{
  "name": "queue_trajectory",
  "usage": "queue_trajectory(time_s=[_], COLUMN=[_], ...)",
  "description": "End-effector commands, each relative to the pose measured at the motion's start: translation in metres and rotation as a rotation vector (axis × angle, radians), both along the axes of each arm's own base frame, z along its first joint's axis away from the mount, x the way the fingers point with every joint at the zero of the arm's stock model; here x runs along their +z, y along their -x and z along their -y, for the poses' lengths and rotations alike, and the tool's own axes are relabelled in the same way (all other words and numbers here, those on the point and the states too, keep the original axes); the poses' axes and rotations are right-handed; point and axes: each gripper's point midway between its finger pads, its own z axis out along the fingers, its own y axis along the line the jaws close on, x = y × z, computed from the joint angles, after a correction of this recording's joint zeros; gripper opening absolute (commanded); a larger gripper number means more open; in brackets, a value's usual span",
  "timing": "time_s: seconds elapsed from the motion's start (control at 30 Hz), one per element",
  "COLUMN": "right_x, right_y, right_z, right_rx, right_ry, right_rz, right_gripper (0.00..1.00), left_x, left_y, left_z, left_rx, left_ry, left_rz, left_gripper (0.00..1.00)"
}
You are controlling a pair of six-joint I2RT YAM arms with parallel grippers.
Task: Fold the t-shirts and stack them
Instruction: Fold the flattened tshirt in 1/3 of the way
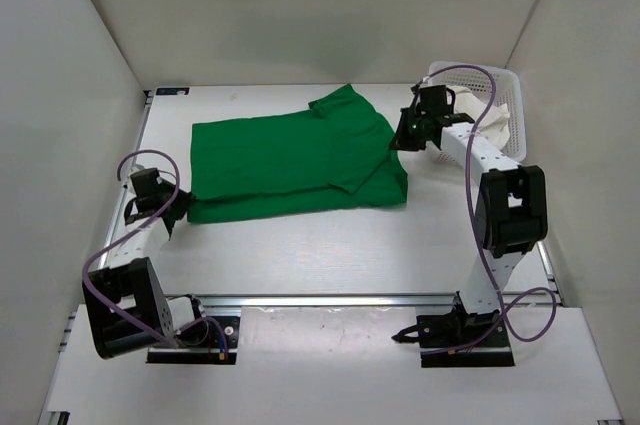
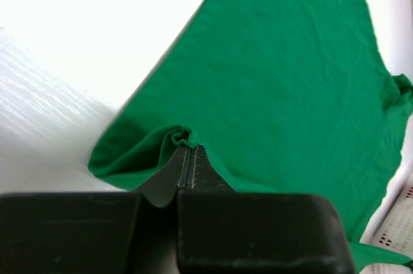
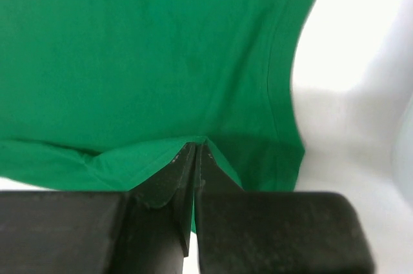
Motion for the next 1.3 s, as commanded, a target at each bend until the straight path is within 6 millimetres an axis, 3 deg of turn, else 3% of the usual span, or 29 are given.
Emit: queue_trajectory(time_s=[0.0, 0.07, 0.3, 0.5, 0.67, 0.8, 0.87, 0.9, 0.97, 1.03, 1.07, 1.1, 1.13, 1.2, 1.23, 1.27], right_x=[0.017, 0.007, 0.005, -0.005, -0.015, -0.018, -0.021, -0.017, -0.006, 0.021, 0.025, 0.046, 0.042, 0.068, 0.071, 0.050], right_y=[-0.029, -0.034, -0.058, -0.076, -0.092, -0.101, -0.104, -0.103, -0.101, -0.098, -0.096, -0.093, -0.086, -0.070, -0.057, -0.043], right_z=[0.001, -0.001, 0.000, -0.004, -0.015, -0.024, -0.021, -0.021, -0.026, -0.024, -0.024, -0.024, -0.022, -0.012, -0.006, -0.002], right_rx=[-0.001, 0.002, -0.012, 0.011, 0.027, 0.046, 0.036, 0.028, 0.047, 0.043, 0.046, 0.047, 0.042, 0.016, -0.004, -0.025], right_ry=[0.000, 0.009, 0.006, 0.006, 0.015, 0.035, 0.043, 0.032, 0.019, 0.004, 0.006, -0.007, -0.007, -0.017, -0.034, -0.052], right_rz=[0.074, 0.055, 0.068, 0.065, 0.065, 0.069, 0.069, 0.070, 0.097, 0.144, 0.154, 0.191, 0.175, 0.221, 0.228, 0.193], right_gripper=[0.00, 0.00, 0.00, 0.00, 0.00, 0.00, 0.00, 0.00, 0.08, 0.16, 0.21, 0.23, 0.27, 0.34, 0.35, 0.32], left_x=[0.008, 0.008, 0.007, -0.015, -0.017, -0.017, -0.017, -0.012, -0.005, 0.013, 0.021, 0.020, 0.026, 0.016, 0.009, 0.008], left_y=[-0.013, -0.017, -0.030, -0.027, -0.029, -0.031, -0.030, -0.031, -0.035, -0.039, -0.038, -0.034, -0.030, -0.013, -0.003, 0.003], left_z=[-0.012, -0.015, -0.018, -0.021, -0.023, -0.023, -0.024, -0.026, -0.026, -0.024, -0.023, -0.024, -0.022, -0.007, -0.001, 0.006], left_rx=[0.034, 0.040, 0.046, 0.053, 0.057, 0.050, 0.053, 0.053, 0.034, 0.009, 0.001, 0.008, 0.000, -0.029, -0.045, -0.052], left_ry=[-0.018, -0.026, -0.022, -0.006, -0.012, -0.019, -0.007, 0.002, -0.009, -0.048, -0.073, -0.077, -0.074, -0.048, -0.040, -0.026], left_rz=[0.030, 0.028, 0.025, -0.032, -0.036, -0.042, -0.042, -0.027, -0.014, 0.014, 0.025, 0.019, 0.038, 0.027, 0.019, 0.025], left_gripper=[0.00, 0.00, 0.00, 0.00, 0.01, 0.14, 0.32, 0.37, 0.56, 0.64, 0.65, 0.63, 0.61, 0.57, 0.55, 0.53])
